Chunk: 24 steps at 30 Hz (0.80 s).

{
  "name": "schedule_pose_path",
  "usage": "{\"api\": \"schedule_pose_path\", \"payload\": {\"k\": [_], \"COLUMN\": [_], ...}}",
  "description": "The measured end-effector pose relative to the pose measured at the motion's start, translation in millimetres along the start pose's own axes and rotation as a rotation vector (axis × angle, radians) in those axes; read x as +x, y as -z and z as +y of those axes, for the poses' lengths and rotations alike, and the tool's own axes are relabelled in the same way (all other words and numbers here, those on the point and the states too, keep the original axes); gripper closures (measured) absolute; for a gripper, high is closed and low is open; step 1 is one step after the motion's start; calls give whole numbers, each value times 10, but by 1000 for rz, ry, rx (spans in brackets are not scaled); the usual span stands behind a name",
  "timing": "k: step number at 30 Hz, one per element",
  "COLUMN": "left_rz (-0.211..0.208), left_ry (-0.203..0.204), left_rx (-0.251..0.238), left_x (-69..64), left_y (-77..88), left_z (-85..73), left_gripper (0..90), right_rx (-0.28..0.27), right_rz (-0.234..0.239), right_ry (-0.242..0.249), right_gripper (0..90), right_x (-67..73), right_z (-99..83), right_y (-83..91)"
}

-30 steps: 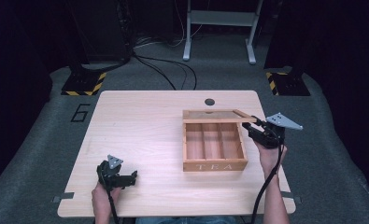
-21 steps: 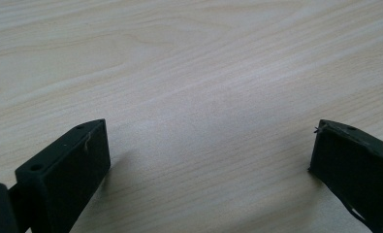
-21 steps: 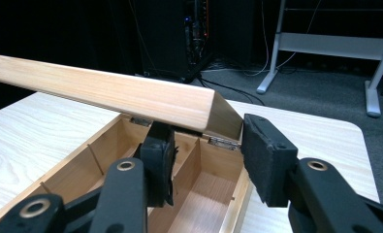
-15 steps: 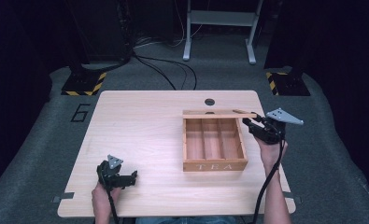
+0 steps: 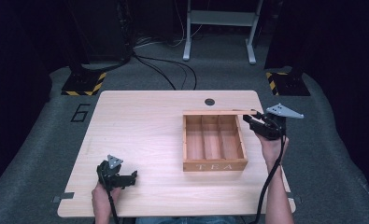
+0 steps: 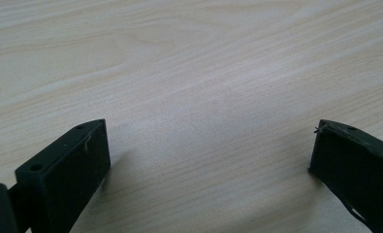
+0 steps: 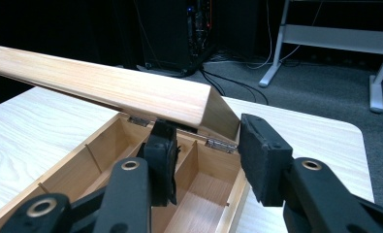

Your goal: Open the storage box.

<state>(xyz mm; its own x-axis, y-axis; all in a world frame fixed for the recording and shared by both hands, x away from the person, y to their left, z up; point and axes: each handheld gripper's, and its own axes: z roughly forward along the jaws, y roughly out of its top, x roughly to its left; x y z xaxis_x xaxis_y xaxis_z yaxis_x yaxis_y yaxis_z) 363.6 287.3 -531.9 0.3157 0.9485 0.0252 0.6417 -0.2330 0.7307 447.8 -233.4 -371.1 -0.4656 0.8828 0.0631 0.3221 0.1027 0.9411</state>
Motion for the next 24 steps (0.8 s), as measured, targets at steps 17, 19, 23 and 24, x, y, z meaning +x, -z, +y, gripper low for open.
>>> {"api": "schedule_pose_path", "payload": {"k": [17, 19, 23, 24], "left_rz": [-2, -2, -1, -1], "left_ry": [0, 0, -1, -2], "left_rx": [1, 1, 0, 0], "left_x": [2, 2, 1, 2], "left_y": [0, 0, 0, 0], "left_z": [0, 0, -1, -1], "left_gripper": [4, 4, 4, 4], "right_rx": [44, 50, 58, 59], "right_rz": [18, 20, 19, 20], "right_ry": [-14, -13, -14, -13], "right_gripper": [592, 593, 595, 595], "right_x": [-85, -96, -108, -112], "right_z": [221, 247, 287, 295], "right_y": [-90, -101, -120, -126]}}
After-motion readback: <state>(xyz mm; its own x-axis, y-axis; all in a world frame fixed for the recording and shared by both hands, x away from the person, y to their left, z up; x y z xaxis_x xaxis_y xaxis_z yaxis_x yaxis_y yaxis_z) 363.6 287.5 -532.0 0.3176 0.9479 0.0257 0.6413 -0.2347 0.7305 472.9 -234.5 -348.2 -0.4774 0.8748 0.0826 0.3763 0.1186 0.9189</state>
